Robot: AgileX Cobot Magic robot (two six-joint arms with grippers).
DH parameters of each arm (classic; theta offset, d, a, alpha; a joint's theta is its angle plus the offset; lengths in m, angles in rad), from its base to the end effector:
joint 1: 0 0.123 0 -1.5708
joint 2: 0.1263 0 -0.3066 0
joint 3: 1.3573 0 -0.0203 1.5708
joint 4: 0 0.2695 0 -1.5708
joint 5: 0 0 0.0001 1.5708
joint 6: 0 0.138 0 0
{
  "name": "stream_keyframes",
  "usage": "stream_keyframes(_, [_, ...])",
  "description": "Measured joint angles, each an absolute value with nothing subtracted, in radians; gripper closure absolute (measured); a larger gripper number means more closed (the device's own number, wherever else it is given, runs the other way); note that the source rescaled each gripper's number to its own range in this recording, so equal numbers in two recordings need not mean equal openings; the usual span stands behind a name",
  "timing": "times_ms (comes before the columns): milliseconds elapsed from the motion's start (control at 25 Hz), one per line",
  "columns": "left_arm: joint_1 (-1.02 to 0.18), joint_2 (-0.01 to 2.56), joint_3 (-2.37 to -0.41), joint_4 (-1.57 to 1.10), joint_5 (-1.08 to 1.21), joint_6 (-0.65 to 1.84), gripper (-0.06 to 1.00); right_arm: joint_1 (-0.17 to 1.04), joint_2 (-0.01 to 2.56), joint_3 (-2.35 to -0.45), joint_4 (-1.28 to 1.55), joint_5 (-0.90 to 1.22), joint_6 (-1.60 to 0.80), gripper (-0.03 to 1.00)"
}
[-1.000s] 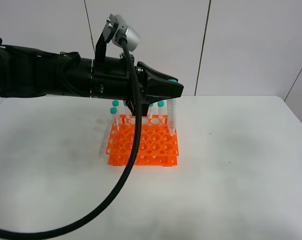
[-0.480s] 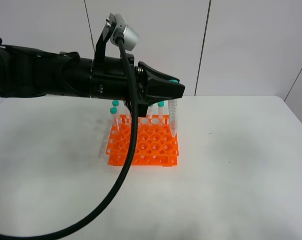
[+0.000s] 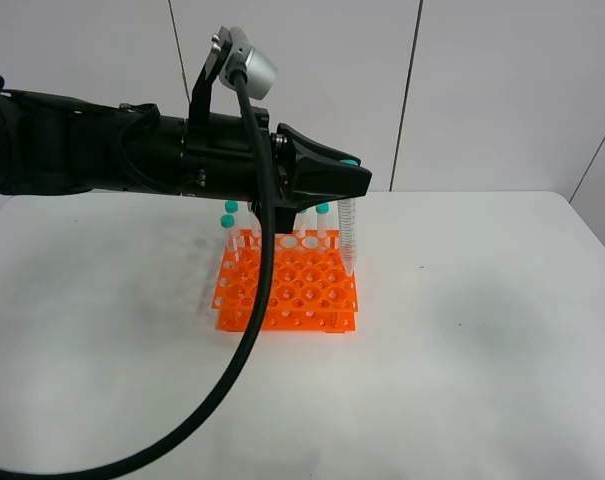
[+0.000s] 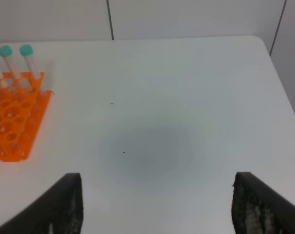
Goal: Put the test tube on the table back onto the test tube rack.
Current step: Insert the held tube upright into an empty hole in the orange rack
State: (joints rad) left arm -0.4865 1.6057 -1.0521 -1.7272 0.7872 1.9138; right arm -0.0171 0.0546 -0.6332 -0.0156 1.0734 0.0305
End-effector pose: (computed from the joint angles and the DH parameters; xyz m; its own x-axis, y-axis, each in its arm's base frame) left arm 0.3021 -0.2691 0.2924 -0.1553 0.1815 -0.9711 0.9491 0.3001 -0.0957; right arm 0.0244 -0.0023 0.3058 -0.3955 0.0298 -0.9180 0.0388 0.9991 0.0157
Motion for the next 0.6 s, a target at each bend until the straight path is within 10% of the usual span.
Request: stream_keyframes(600, [-0.486, 1.606, -1.052, -1.727, 0.787, 1.912, 0.94, -0.017, 0.01, -0.575, -0.019, 1.025, 0.031, 0.17])
